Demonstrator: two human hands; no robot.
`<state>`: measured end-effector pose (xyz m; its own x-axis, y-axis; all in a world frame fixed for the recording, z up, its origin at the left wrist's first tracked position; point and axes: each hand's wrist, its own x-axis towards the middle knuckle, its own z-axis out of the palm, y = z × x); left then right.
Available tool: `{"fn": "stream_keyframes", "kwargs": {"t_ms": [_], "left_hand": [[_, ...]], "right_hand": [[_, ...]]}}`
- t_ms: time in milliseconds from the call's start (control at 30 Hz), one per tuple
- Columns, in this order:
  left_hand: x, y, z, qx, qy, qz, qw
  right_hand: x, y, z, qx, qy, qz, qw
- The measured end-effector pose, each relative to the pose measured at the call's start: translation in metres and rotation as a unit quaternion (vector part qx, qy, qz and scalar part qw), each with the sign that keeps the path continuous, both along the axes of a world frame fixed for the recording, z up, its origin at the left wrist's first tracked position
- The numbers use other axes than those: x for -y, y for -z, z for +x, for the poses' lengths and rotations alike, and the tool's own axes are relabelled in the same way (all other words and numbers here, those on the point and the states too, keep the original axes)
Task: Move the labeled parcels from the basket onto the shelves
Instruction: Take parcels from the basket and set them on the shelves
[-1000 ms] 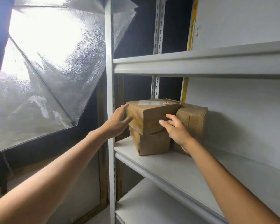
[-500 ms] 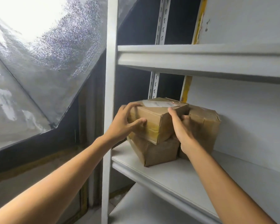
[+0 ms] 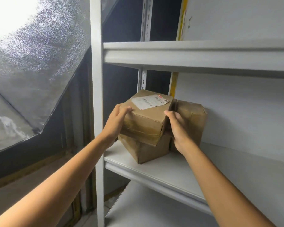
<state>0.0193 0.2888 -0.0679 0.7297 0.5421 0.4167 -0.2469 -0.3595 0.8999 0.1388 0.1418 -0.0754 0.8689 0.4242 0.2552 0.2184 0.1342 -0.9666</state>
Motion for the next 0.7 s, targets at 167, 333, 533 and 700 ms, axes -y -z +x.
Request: {"fn": "stream_keyframes", "kwargs": {"t_ms": [167, 333, 533, 700], "left_hand": [[0.008, 0.006, -0.006, 0.034, 0.018, 0.031, 0.999], [0.008, 0.014, -0.008, 0.054, 0.023, 0.018, 0.998], [0.014, 0.020, -0.018, 0.068, 0.062, 0.027, 0.995], [0.024, 0.023, -0.028, 0.018, 0.110, 0.038, 0.993]], "right_hand": [[0.013, 0.011, -0.010, 0.035, -0.010, 0.030, 0.999], [0.022, 0.021, -0.015, 0.023, -0.047, 0.030, 0.998], [0.028, 0.030, -0.023, 0.026, -0.095, 0.050, 0.994], [0.043, 0.036, -0.027, 0.007, -0.134, 0.047, 0.990]]}}
